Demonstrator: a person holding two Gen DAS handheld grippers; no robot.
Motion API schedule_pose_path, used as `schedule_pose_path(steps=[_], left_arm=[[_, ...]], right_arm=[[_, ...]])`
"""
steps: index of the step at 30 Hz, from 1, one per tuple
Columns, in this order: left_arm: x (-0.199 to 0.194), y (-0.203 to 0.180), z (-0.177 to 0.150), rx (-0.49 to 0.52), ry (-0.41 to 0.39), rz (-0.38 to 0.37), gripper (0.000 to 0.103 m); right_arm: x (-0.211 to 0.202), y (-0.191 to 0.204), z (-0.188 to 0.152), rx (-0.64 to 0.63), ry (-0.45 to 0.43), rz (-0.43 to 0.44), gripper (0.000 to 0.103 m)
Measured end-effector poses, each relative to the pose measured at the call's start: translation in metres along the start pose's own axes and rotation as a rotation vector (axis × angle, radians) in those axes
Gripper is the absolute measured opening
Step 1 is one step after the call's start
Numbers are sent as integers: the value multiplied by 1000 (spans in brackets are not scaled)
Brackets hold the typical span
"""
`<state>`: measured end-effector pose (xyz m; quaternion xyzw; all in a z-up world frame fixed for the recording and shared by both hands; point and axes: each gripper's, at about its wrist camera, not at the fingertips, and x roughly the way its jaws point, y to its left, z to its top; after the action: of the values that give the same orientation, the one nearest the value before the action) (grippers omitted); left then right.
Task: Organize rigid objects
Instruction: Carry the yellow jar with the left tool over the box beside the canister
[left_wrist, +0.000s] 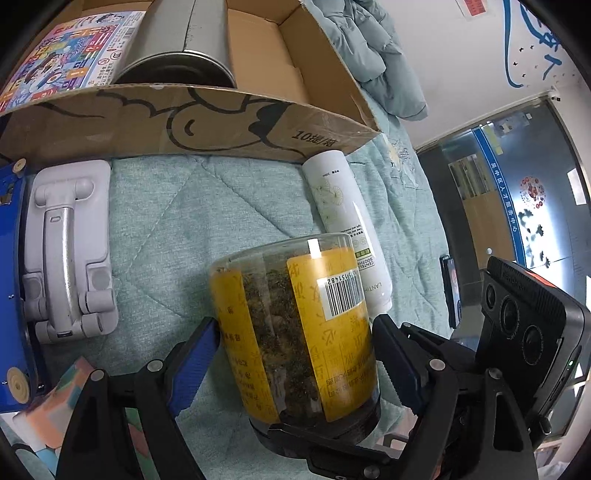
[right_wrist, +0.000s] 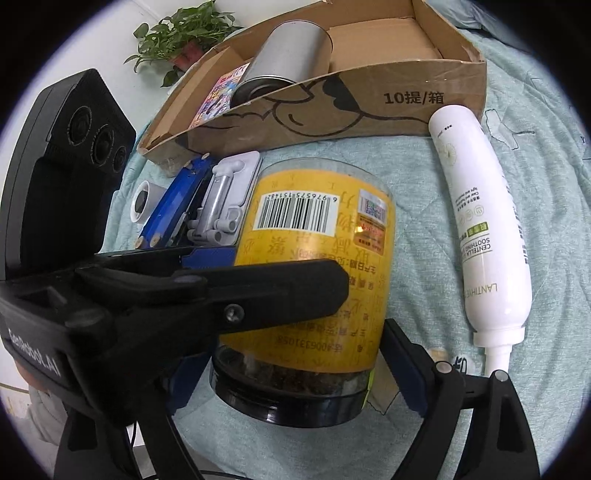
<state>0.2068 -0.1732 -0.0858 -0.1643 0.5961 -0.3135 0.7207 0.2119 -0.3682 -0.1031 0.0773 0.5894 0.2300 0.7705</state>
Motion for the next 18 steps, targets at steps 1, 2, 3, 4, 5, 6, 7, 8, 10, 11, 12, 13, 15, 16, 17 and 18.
schedule_pose_path(steps=[1, 2, 3, 4, 5, 6, 7, 8, 10, 11, 12, 13, 15, 16, 17, 18], left_arm=[[0, 0, 0, -2, 1, -1, 82], [-1, 0, 0, -6, 1, -3, 82], [-4, 0, 0, -4, -1, -4, 81], [-6, -2, -1, 3, -6, -4, 81], [-11, -5, -1, 13, -17, -3, 81], [-18, -8, -1, 26, -33, 2, 80], [-25, -12, -1, 38, -49, 7, 80], [-33, -17, 1, 51, -74, 14, 80], [-52, -27, 7, 75, -129, 28, 80], [-59, -30, 10, 85, -148, 31, 80], [-68, -35, 14, 97, -169, 35, 80], [-77, -40, 19, 110, -188, 38, 80], [-92, -48, 30, 133, -218, 45, 80], [-100, -52, 37, 147, -235, 52, 80], [-107, -56, 43, 157, -249, 57, 80], [-114, -62, 50, 168, -264, 63, 80]], right_arm=[[0, 0, 0, 2, -3, -3, 88], [1, 1, 0, 3, -5, -7, 88], [1, 3, 0, -2, -8, -17, 88], [0, 5, 1, -12, -11, -27, 88], [0, 8, 1, -24, -15, -38, 88], [-3, 12, 2, -42, -25, -53, 87], [-6, 16, 5, -54, -35, -62, 87], [-9, 18, 7, -63, -48, -67, 87], [-20, 24, 14, -81, -87, -68, 87], [-28, 29, 20, -91, -114, -65, 87], [-32, 31, 23, -98, -129, -65, 87], [-38, 35, 28, -111, -149, -65, 87], [-50, 43, 41, -148, -187, -73, 87], [-55, 46, 48, -162, -198, -75, 87], [-58, 50, 55, -167, -205, -74, 87], [-65, 52, 65, -177, -220, -72, 87]])
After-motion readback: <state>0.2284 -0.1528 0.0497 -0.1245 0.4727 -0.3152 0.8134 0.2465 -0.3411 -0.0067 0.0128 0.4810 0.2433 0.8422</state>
